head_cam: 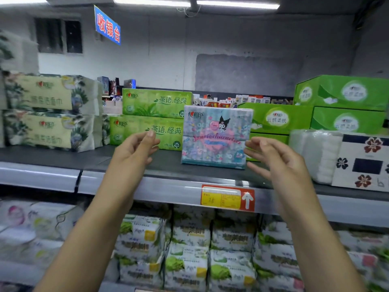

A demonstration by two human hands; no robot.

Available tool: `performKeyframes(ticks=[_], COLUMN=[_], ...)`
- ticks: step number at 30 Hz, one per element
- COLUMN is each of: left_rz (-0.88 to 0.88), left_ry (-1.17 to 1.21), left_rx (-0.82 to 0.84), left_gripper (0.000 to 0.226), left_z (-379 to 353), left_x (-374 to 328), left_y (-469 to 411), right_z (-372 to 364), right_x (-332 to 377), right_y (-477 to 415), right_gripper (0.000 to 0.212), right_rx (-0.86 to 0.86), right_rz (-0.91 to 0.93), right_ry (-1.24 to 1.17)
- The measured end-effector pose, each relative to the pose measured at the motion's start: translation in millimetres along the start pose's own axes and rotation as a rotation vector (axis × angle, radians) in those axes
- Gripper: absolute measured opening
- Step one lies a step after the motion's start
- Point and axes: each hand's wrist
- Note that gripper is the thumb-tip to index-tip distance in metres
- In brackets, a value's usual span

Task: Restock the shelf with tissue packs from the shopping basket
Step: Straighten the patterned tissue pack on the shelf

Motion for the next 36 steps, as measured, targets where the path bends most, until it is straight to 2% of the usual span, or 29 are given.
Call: performKeyframes(ticks=[11,23,36], left_rz=[0.091,0.164,0.3], left_ry=[-0.041,-0.129,-0.138], left_rx=[-0.116,-0.161,-0.084], left_gripper=[0.027,0.025,0.027], left_z=[42,99,184], left_x=[-2,7,17], left_y=[44,76,76], right_z=[-10,-28,-84], right_x=[-12,-29,-29], right_y=[43,97,183], right_gripper=[0.021,0.022,0.022], right_rx=[0.148,0.286,0.168], right_rz=[-0.186,-0.282,-0.399], right_ry=[-0.186,-0.109,-0.041])
Point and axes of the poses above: each hand's wrist, its own y-axis away from the middle knuckle, its own z-axis out of the back of the hand, x = y × z, and after that the axes turned 14 degrees about -x, right-handed
